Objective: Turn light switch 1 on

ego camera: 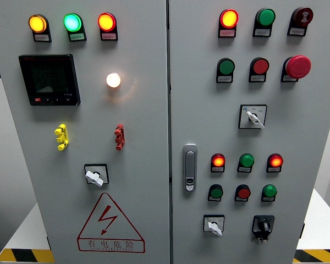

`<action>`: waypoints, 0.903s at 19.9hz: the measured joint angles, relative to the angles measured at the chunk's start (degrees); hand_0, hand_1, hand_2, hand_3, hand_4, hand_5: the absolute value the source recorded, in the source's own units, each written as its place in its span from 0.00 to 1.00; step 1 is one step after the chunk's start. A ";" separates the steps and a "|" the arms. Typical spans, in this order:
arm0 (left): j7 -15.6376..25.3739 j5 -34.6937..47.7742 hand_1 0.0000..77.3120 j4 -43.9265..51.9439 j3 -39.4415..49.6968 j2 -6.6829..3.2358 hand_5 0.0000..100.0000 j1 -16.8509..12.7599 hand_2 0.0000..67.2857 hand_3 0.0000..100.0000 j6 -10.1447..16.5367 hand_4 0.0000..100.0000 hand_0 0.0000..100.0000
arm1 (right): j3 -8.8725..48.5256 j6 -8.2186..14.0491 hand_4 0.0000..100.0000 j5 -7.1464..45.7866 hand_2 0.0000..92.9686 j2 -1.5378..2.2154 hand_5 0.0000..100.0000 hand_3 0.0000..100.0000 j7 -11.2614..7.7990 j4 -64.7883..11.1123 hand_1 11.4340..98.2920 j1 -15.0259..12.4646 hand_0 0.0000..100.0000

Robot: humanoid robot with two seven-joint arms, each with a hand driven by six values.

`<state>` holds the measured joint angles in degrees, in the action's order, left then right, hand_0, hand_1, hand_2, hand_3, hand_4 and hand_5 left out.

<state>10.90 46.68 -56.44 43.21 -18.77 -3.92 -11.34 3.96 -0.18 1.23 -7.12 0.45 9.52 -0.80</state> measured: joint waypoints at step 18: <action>6.62 -25.75 0.14 52.59 -23.05 13.49 0.27 2.52 0.16 0.11 29.08 0.22 0.00 | 0.00 0.00 0.19 0.00 0.00 0.00 0.11 0.19 0.00 0.00 0.09 0.00 0.00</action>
<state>17.52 20.93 -3.85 20.17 -5.28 -1.40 17.74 3.96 -0.18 1.23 -7.12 0.44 9.52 -0.80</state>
